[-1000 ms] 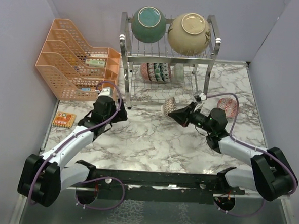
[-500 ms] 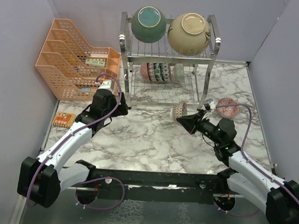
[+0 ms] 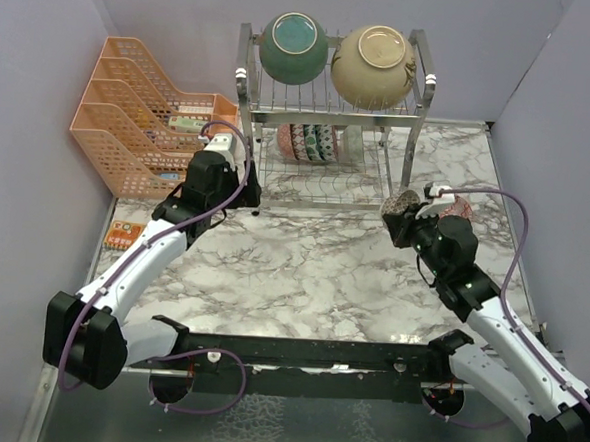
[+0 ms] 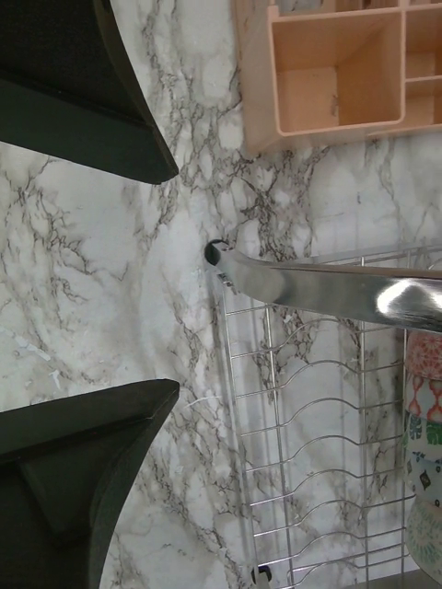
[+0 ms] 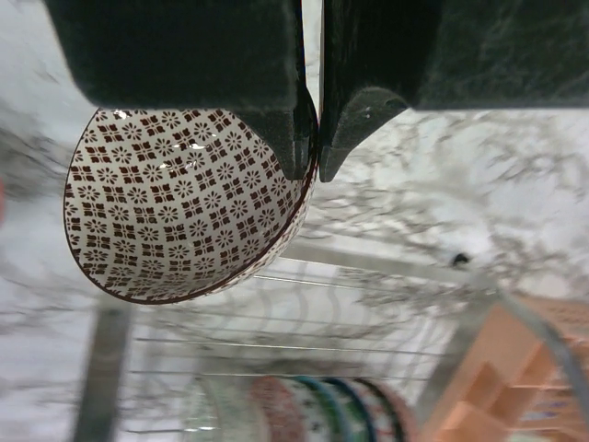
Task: Unload the bowls from the dish rack
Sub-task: Place the bowl with the bowl.
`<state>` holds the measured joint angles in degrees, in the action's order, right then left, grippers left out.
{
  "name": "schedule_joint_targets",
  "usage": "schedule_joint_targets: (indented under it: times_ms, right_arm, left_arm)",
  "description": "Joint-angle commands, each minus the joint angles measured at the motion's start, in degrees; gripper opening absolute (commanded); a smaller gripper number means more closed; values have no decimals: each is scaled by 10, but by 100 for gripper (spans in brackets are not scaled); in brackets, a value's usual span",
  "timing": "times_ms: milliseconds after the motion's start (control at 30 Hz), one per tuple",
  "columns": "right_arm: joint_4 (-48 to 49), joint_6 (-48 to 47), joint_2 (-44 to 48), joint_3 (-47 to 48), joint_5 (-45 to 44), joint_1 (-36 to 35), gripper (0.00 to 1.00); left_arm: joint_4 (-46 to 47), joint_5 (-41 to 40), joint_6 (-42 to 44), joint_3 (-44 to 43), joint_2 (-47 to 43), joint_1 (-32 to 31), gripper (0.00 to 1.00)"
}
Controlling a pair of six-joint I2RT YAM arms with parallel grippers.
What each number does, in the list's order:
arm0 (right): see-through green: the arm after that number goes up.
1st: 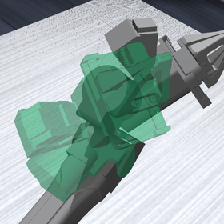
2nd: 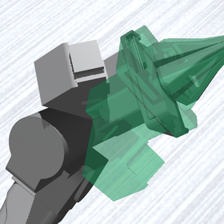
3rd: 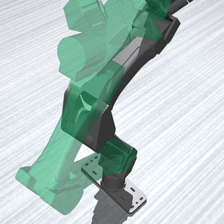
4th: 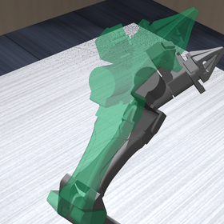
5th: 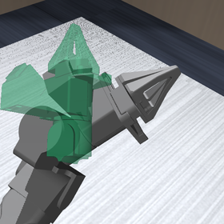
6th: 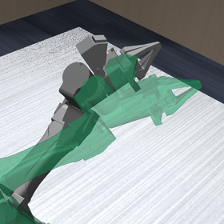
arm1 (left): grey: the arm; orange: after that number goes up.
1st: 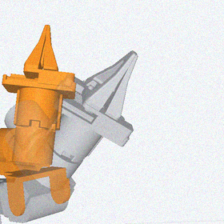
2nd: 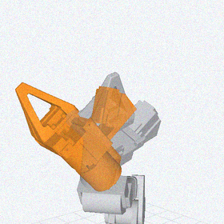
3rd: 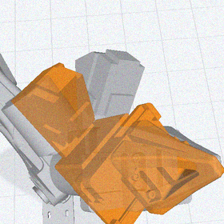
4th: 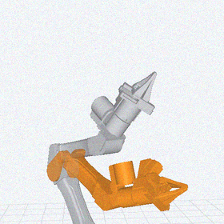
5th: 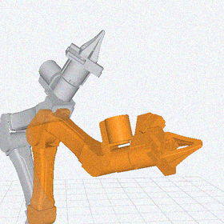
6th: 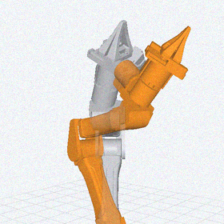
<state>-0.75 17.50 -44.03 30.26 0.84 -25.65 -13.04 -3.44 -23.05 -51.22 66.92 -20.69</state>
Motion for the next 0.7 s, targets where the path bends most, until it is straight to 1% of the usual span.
schedule_joint_targets:
  times_ms: [0, 67, 133, 233, 367, 433, 567, 667]
  right_arm:
    - [-105, -12, -32, 51, -209, 2, 1]
    - [-113, -4, -54, 61, -250, 2, 1]
    - [-102, -4, -70, 65, -282, 6, 1]
    - [-94, -17, -103, 83, -289, 23, 1]
    - [-74, -52, -144, 92, -332, 49, 1]
    - [-60, -64, -162, 93, -320, 82, 1]
    - [-24, -85, -200, 101, -249, 160, 1]
    - [-32, -106, -262, 147, -241, 179, 1]
  left_arm:
    - [-15, -2, 62, -44, 13, 3, 91]
    - [-14, -5, 72, -45, 11, 2, 91]
    - [-4, -9, 77, -37, 7, 3, 91]
    - [-10, -7, 79, -36, 6, 7, 91]
    - [4, -12, 85, -24, -10, 11, 91]
    - [6, -14, 87, -20, -14, 14, 91]
    - [2, -21, 90, -17, -21, 17, 91]
    - [4, -28, 92, -11, -30, 18, 91]
